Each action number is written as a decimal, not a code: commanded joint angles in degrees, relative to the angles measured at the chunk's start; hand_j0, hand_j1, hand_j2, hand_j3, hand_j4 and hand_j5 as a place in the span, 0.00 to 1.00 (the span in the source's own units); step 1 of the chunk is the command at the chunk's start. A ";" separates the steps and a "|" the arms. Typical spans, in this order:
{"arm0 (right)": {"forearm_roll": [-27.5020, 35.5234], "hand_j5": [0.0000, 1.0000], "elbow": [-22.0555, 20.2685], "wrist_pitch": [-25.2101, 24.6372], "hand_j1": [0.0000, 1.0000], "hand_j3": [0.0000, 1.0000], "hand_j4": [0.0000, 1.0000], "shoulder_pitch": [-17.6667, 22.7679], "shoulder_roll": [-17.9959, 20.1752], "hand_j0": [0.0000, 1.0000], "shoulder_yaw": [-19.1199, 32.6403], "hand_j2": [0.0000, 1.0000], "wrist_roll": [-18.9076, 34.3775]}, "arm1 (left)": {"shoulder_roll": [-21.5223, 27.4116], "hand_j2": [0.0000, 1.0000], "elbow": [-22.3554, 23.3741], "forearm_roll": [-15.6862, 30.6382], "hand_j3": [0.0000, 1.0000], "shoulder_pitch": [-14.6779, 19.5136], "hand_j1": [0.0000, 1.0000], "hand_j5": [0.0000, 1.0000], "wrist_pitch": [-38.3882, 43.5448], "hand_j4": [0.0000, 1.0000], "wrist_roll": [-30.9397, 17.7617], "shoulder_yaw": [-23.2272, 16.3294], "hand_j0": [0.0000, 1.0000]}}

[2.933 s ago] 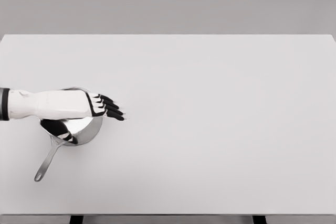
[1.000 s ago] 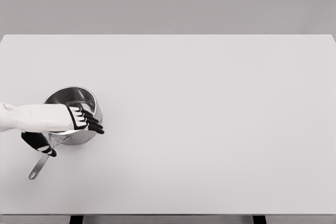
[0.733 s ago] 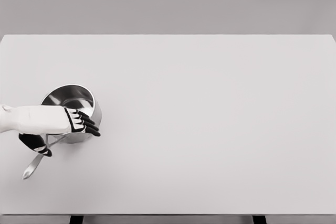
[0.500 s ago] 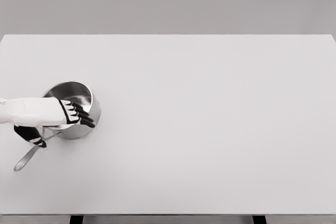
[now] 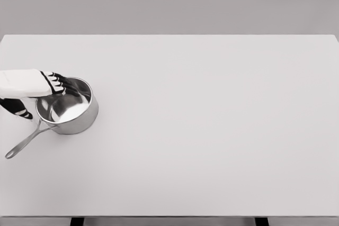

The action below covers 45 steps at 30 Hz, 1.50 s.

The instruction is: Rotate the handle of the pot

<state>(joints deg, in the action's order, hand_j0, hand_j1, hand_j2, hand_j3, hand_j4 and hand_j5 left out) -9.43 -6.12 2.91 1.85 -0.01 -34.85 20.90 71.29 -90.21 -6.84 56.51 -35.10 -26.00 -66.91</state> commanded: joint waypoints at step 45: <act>0.03 1.00 0.05 -0.01 1.00 1.00 1.00 0.00 0.01 1.00 -0.05 1.00 0.02 | 10.27 1.00 -1.20 5.43 1.00 -4.04 1.00 1.00 0.10 1.00 5.87 -6.22 1.00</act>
<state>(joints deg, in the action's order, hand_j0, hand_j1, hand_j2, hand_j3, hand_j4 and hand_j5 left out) -9.43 -6.10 2.90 1.85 -0.01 -34.86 20.90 81.84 -93.00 -1.65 52.48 -35.09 -20.10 -73.56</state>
